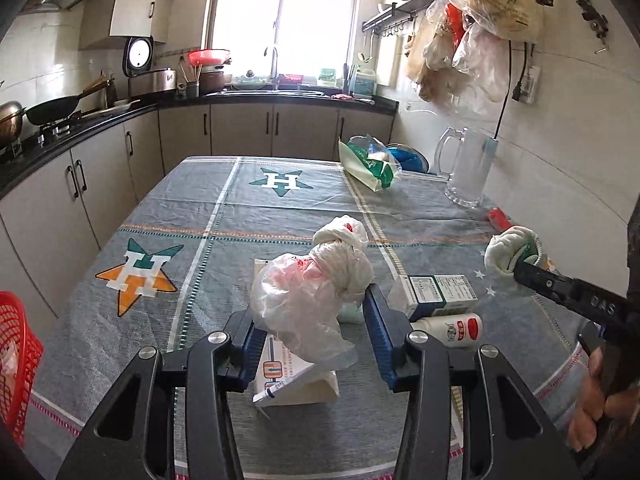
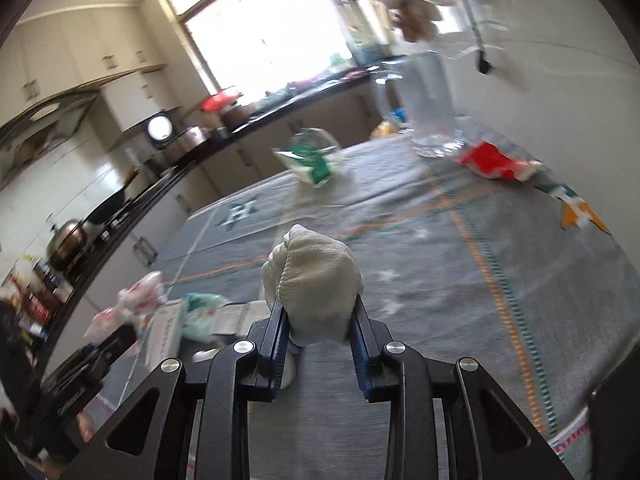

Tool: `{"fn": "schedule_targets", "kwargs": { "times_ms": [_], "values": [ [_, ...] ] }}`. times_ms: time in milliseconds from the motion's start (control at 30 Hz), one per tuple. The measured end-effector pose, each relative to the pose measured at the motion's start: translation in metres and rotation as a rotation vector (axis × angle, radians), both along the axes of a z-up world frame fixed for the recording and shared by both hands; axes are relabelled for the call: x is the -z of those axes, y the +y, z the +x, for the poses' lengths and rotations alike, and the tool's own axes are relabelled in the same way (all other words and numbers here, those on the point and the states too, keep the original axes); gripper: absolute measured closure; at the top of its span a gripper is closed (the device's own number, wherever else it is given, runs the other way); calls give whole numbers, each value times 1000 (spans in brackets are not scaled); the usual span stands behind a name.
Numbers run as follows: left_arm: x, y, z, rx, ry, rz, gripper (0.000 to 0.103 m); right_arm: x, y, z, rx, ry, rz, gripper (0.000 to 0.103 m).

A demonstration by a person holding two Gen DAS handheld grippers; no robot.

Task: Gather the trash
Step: 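Grasp the white plastic bag with the left tool while the right tool grasps the white cloth, then lift the plastic bag and white cloth off the table with both tools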

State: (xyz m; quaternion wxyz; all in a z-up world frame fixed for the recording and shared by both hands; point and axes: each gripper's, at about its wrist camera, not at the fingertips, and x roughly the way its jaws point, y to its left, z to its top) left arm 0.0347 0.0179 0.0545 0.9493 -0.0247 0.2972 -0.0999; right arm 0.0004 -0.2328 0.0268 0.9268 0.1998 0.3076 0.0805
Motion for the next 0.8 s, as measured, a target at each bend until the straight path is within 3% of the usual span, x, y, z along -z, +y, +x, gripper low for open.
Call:
{"fn": "schedule_targets", "kwargs": {
  "times_ms": [800],
  "values": [
    [0, -4, -3, -53, -41, 87, 57, -11, 31, -13, -135, -83, -49, 72]
  ]
}}
